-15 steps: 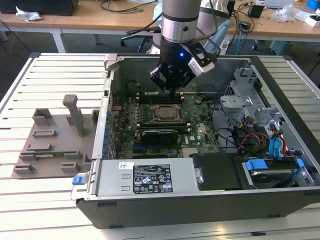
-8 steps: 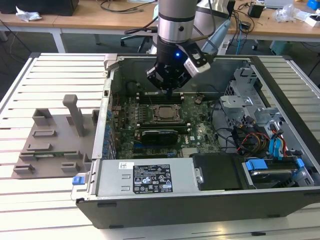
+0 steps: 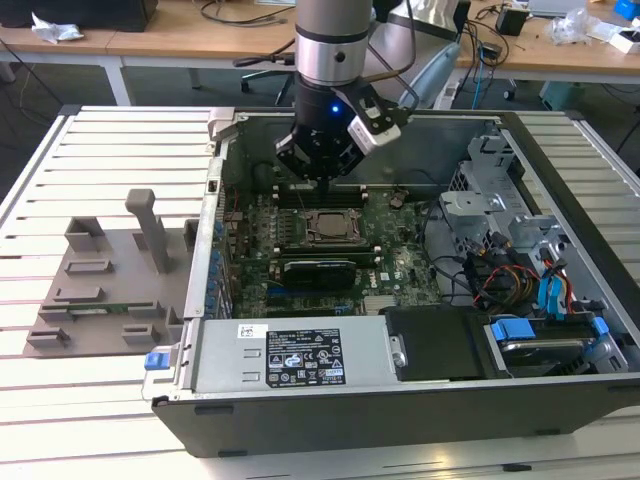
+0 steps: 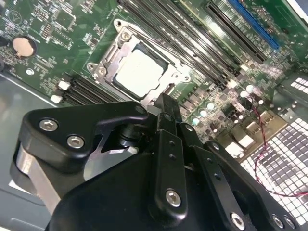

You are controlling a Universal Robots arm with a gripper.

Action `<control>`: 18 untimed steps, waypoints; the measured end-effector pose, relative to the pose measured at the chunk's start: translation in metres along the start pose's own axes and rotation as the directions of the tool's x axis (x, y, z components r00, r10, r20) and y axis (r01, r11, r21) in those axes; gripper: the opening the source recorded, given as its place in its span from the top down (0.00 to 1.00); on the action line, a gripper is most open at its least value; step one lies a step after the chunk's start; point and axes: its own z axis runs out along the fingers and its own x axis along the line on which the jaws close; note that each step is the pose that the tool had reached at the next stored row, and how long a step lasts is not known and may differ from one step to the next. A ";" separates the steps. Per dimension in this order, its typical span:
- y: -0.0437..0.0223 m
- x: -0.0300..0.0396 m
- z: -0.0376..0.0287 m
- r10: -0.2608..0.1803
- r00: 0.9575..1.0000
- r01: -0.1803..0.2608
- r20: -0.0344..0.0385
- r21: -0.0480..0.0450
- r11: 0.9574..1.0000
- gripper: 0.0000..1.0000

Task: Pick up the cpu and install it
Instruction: 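Install the first cpu locking lever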

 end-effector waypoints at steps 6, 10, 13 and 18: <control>0.0017 0.0126 -0.0001 0.000 1.000 0.000 0.000 0.000 1.000 0.89; 0.0032 0.0231 -0.0002 0.000 1.000 0.000 0.002 0.000 1.000 0.89; 0.0043 0.0304 -0.0002 0.000 1.000 0.000 0.002 0.000 1.000 0.89; 0.0053 0.0379 -0.0003 0.000 1.000 0.000 0.003 0.000 1.000 0.89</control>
